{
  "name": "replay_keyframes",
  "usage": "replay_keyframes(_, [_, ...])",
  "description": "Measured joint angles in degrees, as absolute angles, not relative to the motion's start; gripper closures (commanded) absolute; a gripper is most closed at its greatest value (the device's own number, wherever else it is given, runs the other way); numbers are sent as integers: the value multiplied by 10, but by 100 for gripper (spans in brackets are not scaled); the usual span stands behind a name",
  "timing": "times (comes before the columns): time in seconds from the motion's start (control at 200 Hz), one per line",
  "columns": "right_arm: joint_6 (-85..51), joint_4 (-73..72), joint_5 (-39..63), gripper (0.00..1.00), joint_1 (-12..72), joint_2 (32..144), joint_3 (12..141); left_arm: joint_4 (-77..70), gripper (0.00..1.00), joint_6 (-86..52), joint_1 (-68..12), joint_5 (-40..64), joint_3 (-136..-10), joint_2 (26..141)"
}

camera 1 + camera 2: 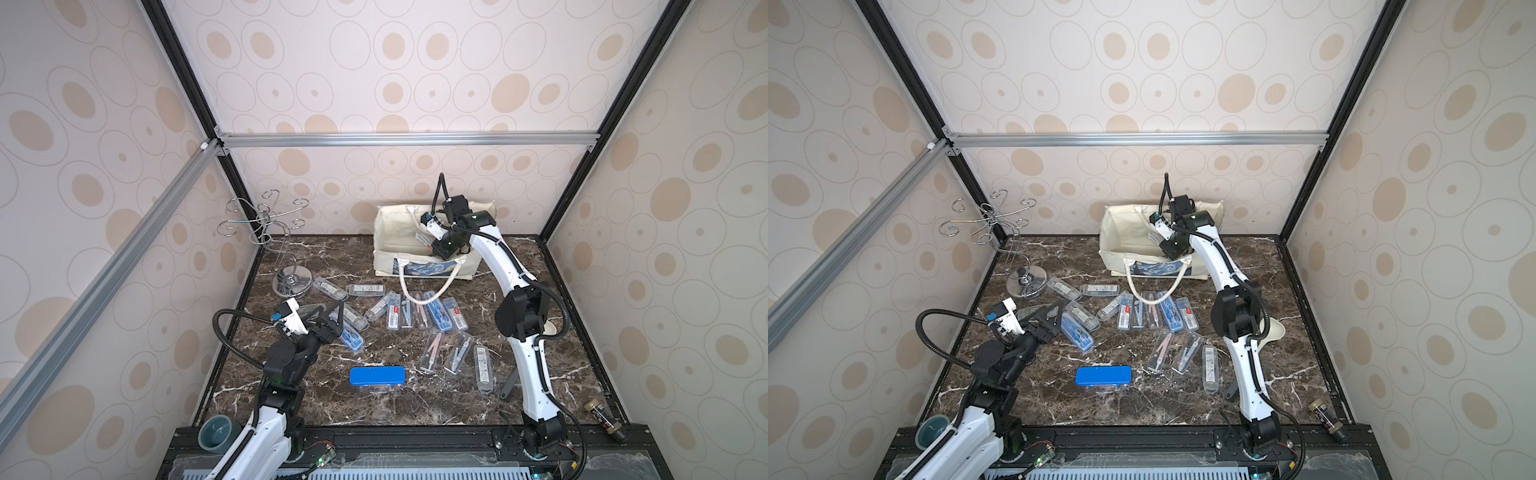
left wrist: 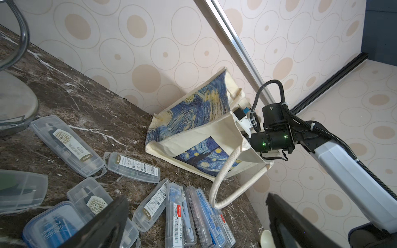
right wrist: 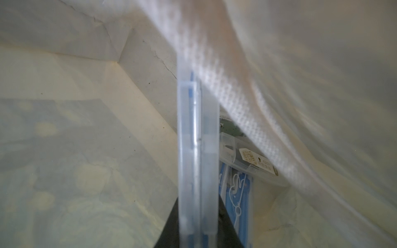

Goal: Put the compass set into the canvas bag
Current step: Place the compass set in the canvas bag.

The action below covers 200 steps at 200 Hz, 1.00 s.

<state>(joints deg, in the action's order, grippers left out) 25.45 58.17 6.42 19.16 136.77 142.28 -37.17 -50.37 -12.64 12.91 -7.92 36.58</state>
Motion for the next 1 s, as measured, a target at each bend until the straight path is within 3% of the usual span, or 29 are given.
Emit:
replay_keyframes(0.185, [232,558,61,81,192,1367,1423,-371,0,-504,-126,129,-79,365])
replay_keyframes(0.4, [204,534,69,68,191,1367,1423,-367,0,-504,-126,129,-77,360])
replay_keyframes(0.785, [172,509,109,61,189,1343,1423,-355,0,-504,-126,123,-74,357])
replay_keyframes(1.0, [133,489,145,56,182,1310,1423,-235,0,-505,-126,73,-111,379])
